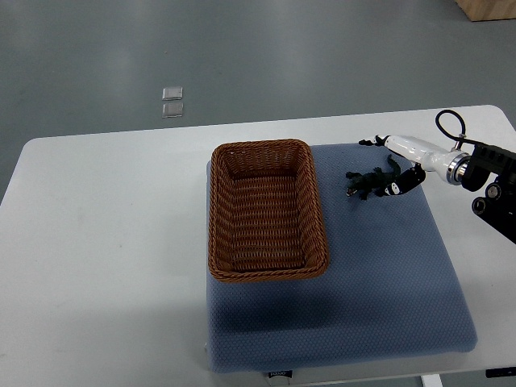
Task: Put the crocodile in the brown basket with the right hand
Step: 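Lower the open right hand over the dark green toy crocodile, then close the right hand's fingers around the crocodile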
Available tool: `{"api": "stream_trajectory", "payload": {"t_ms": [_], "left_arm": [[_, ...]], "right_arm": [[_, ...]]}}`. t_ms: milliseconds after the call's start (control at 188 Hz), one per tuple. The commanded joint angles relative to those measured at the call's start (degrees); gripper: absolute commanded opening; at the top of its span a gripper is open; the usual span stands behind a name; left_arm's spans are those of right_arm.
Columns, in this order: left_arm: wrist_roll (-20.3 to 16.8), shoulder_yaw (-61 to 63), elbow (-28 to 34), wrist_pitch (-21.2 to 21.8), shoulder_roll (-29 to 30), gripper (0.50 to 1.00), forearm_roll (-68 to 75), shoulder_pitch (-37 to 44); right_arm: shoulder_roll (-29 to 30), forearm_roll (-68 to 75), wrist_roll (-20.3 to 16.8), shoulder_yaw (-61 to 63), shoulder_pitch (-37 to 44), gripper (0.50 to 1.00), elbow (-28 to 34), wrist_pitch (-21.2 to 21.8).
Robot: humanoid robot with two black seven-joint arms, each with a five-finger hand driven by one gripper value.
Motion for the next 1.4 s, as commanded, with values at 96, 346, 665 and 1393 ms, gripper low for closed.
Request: {"api": "stream_trajectory", "payload": {"t_ms": [96, 346, 665, 1393], "left_arm": [[0.0, 0.0, 0.0, 0.0, 0.0, 1.000, 0.0, -0.1], [0.0, 0.0, 0.0, 0.0, 0.0, 1.000, 0.0, 0.0], [0.0, 0.0, 0.0, 0.0, 0.0, 1.000, 0.0, 0.0], [0.0, 0.0, 0.0, 0.0, 0.0, 1.000, 0.0, 0.0]], "right_arm": [[0.0, -2.3, 0.2, -1.6, 0.2, 0.903, 0.0, -0.4], [0.6, -3.1, 0.2, -3.1, 0.3, 0.874, 0.0, -0.8], [0.6, -4.6, -0.1, -5.5, 1.1, 0.872, -0.7, -2.1], [0.1, -8.8, -0.1, -8.3, 3.6, 0.844, -1.7, -2.2]]}}
